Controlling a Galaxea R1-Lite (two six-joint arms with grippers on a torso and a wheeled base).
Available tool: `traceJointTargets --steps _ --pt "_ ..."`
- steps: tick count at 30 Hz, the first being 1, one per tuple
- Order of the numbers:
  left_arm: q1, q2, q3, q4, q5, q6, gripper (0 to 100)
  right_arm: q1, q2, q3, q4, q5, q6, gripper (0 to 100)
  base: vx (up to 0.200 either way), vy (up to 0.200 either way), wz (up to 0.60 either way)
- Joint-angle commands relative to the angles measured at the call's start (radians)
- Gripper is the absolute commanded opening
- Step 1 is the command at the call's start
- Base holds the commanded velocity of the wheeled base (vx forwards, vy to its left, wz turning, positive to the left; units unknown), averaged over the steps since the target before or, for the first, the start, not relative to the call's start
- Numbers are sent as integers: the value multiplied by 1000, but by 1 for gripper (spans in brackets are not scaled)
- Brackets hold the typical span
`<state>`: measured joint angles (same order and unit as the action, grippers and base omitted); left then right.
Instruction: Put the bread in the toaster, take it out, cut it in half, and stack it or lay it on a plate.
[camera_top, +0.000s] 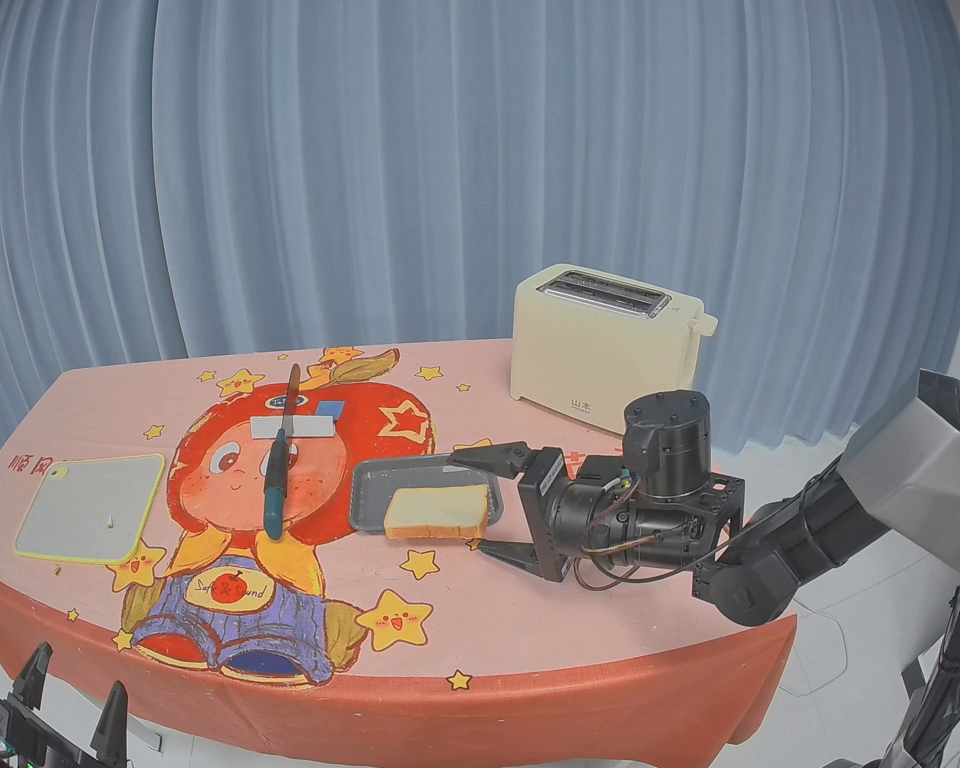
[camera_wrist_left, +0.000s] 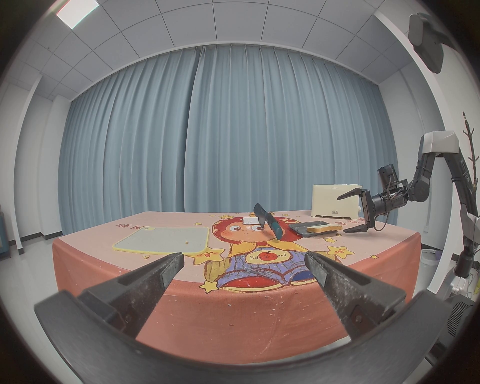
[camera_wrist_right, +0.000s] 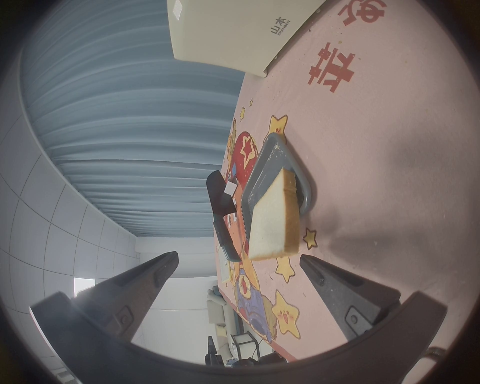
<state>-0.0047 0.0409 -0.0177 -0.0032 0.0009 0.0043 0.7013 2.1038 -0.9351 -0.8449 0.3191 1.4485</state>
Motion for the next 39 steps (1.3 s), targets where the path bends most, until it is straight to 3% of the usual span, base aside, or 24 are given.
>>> traceJointTargets --steps 1,27,33,34,39 --pt "0 1 18 0 -1 0 100 -8 13 -22 4 0 0 100 0 0 0" --pt "0 1 18 0 1 0 100 -13 76 -68 15 0 7 100 0 0 0" --pt "0 1 18 -1 1 -1 100 -9 76 -117 124 0 13 100 0 0 0" --pt "0 1 18 -1 1 0 100 -9 76 -128 144 0 13 0 0 0 0" --pt "0 1 18 0 -1 0 100 -2 76 -140 191 -5 13 0 0 0 0"
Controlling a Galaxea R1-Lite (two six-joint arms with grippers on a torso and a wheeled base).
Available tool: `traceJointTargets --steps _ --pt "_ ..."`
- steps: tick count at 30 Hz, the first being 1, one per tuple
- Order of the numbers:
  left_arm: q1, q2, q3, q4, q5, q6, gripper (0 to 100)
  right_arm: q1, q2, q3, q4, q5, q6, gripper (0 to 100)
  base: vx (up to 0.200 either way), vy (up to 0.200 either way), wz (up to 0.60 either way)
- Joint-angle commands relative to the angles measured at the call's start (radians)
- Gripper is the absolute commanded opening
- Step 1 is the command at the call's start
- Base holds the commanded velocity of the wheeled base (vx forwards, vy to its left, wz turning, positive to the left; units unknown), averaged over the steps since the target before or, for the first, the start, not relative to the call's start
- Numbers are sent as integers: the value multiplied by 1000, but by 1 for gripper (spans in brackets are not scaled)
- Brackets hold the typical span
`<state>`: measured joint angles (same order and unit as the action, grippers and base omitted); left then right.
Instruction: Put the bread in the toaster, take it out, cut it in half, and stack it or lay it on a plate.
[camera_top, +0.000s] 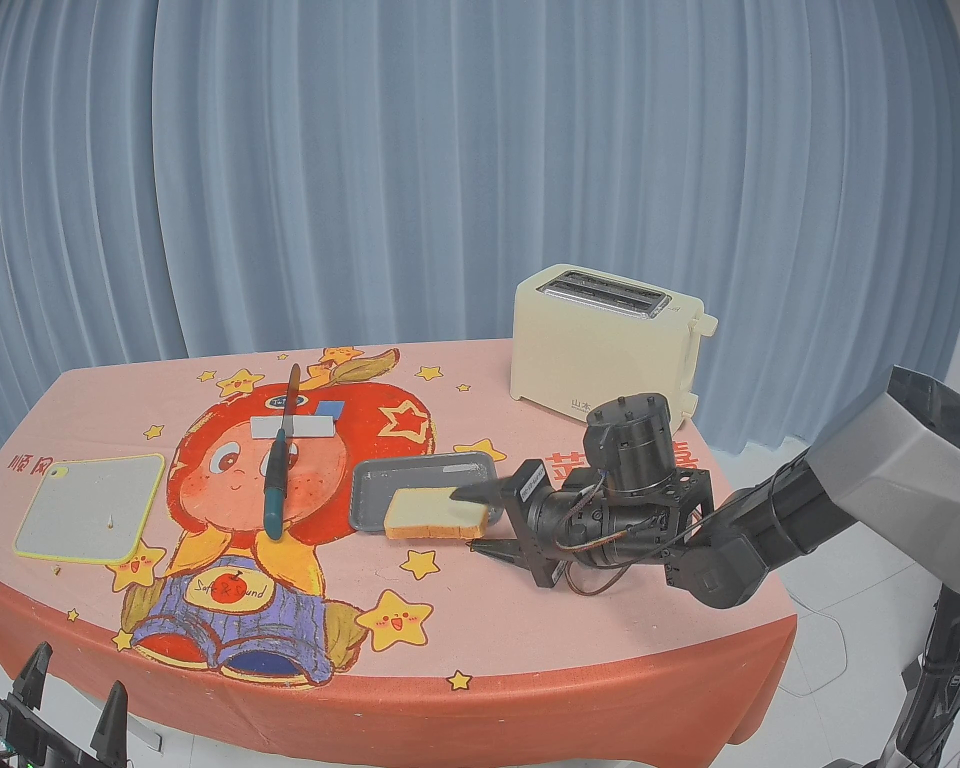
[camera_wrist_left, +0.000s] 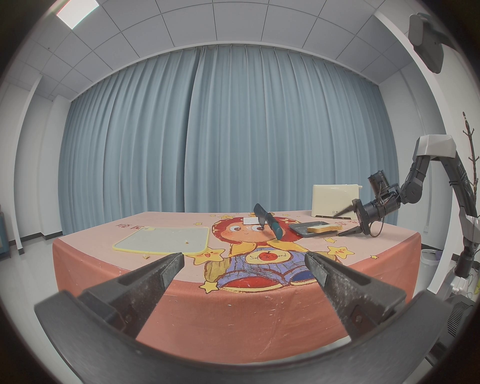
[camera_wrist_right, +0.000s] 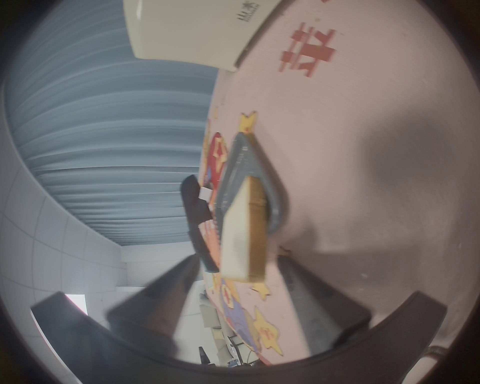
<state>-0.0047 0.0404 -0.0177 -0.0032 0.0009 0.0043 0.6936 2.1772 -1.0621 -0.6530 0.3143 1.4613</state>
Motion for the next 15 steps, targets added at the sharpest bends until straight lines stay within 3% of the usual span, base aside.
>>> traceJointTargets --steps 1,15 --pt "0 1 18 0 1 0 100 6 3 -10 1 0 1 0 0 0 0" --pt "0 1 18 0 1 0 100 14 -31 5 1 -1 -1 0 0 0 0"
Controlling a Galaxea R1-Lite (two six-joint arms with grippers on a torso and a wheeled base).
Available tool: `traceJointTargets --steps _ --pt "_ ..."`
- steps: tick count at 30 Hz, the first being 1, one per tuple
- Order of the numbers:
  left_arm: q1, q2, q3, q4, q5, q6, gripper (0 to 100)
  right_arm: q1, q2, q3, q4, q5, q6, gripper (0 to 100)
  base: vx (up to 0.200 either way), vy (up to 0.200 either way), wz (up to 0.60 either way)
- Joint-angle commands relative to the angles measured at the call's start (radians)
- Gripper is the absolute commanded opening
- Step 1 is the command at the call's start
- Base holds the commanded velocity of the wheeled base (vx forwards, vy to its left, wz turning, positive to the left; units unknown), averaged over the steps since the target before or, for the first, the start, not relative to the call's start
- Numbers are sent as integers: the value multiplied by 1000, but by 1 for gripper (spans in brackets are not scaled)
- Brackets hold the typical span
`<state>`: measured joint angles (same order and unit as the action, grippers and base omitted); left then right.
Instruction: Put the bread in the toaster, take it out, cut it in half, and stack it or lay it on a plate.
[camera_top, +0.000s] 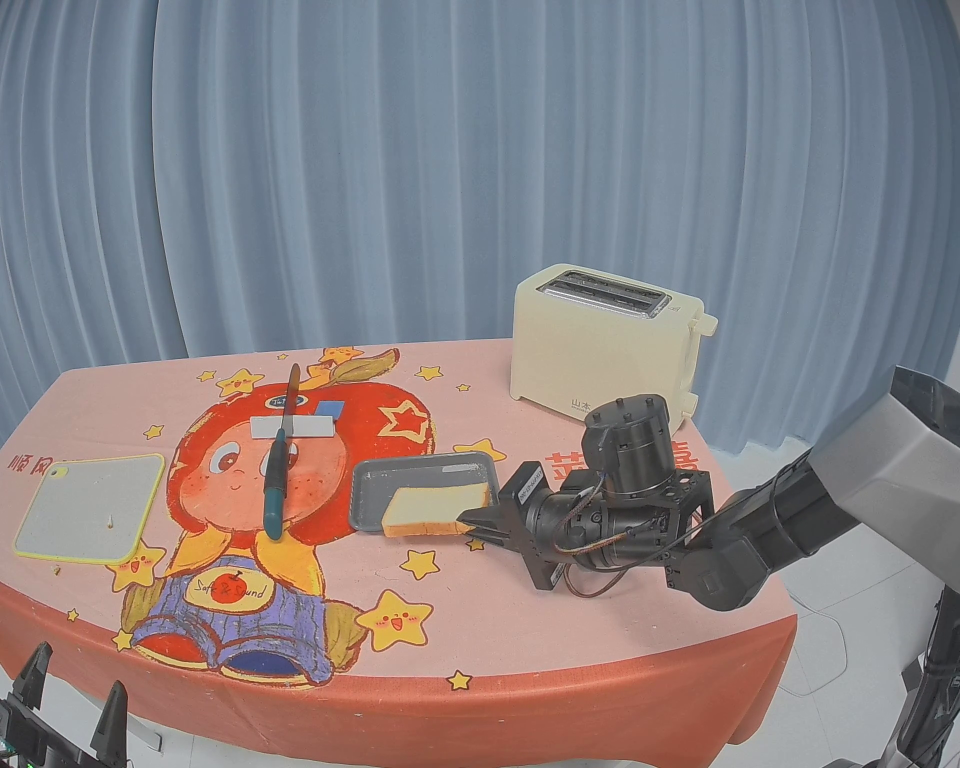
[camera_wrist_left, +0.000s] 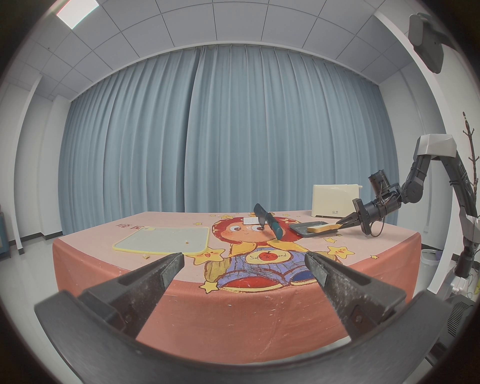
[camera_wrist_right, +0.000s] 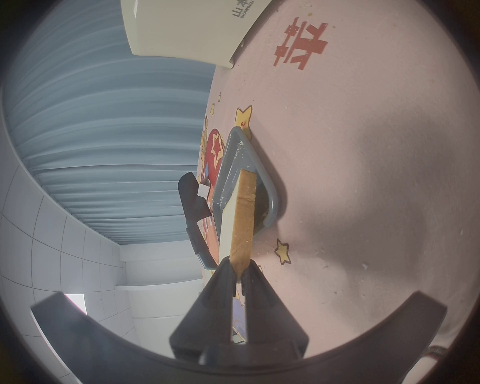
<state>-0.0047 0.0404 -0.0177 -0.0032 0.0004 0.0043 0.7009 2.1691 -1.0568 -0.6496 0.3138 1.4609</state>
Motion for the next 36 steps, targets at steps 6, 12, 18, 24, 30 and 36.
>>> traceJointTargets --steps 6,12,18,24,30,36 --pt "0 1 18 0 1 0 100 25 -68 3 -2 -1 -8 0 0 0 0" --pt "0 1 18 -1 0 -1 100 25 -114 15 -2 -1 -47 0 0 0 0" --pt "0 1 18 0 0 0 100 26 -161 55 -2 -1 -148 0 0 0 0" --pt "0 1 18 -1 1 0 100 45 -201 101 -2 -47 -277 0 0 0 0" --pt "0 1 18 0 1 0 100 69 -203 129 -22 -134 -402 0 0 0 0" --pt "0 1 18 -1 0 -1 100 97 -227 139 -25 -205 -513 0 0 0 0"
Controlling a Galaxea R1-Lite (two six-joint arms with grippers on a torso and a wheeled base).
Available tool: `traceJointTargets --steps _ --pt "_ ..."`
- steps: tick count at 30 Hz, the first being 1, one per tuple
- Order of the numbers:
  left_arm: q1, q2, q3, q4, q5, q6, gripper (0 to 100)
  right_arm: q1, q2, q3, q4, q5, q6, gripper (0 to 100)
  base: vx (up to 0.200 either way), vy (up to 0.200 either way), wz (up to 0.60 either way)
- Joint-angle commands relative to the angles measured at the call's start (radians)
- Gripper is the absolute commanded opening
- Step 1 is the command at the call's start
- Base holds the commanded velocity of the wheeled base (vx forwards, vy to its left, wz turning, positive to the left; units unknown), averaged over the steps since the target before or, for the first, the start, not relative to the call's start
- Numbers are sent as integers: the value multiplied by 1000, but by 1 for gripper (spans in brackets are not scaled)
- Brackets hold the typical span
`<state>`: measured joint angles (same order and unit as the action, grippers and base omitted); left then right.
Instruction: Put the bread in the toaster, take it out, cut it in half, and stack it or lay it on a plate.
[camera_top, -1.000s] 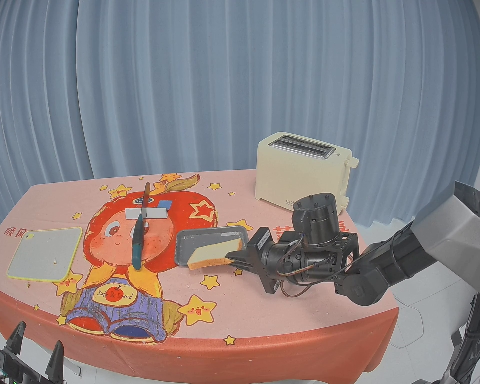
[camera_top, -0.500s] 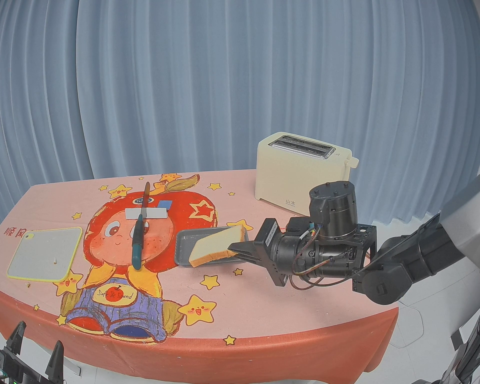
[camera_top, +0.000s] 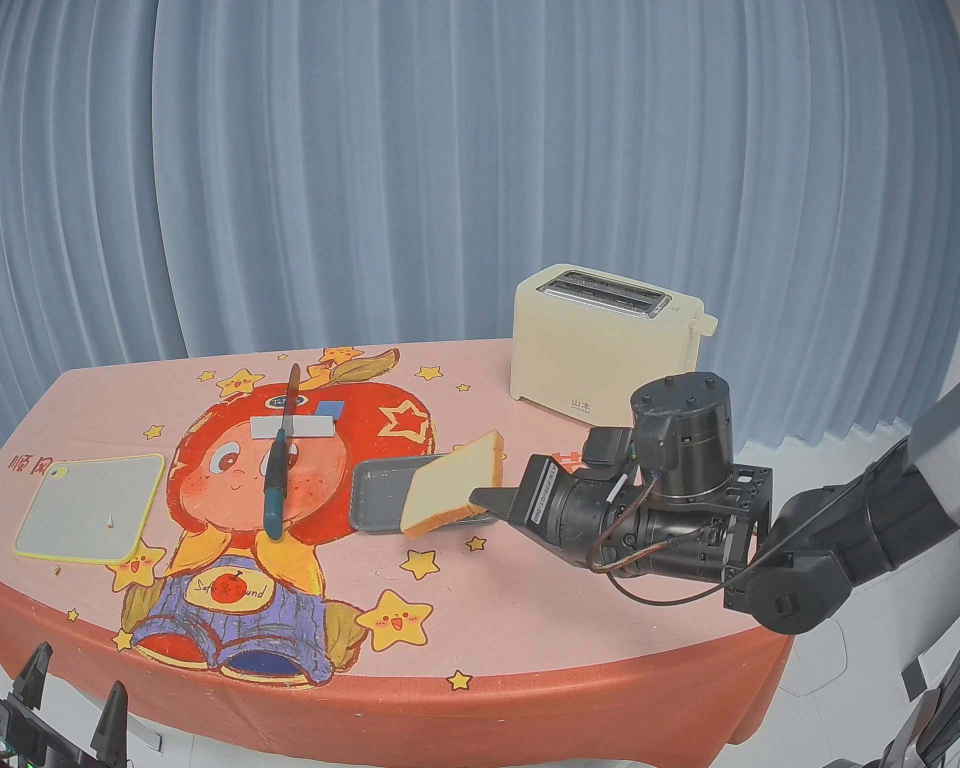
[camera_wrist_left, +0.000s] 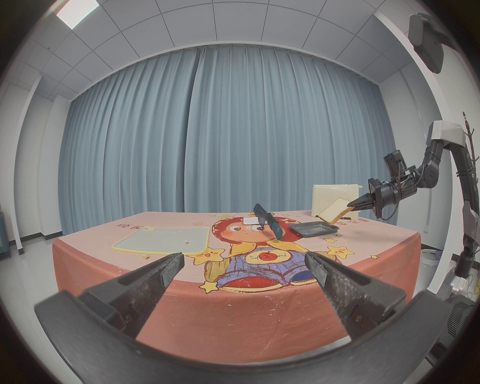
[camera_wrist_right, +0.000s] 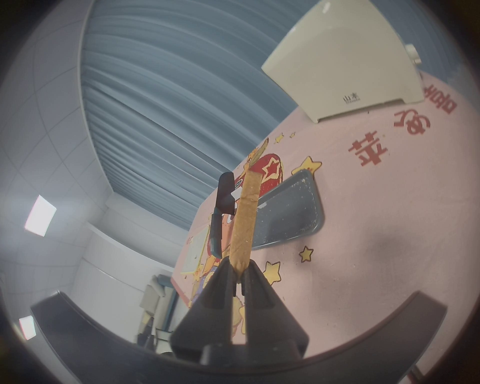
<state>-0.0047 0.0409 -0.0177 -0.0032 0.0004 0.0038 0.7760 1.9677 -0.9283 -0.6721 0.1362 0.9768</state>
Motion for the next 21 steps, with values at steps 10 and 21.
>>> traceJointTargets --steps 10,21 --pt "0 1 18 0 0 1 100 36 -224 89 -3 -70 -135 0 0 0 0" --pt "0 1 18 0 0 1 100 43 -418 263 -14 -27 -182 0 0 0 0"
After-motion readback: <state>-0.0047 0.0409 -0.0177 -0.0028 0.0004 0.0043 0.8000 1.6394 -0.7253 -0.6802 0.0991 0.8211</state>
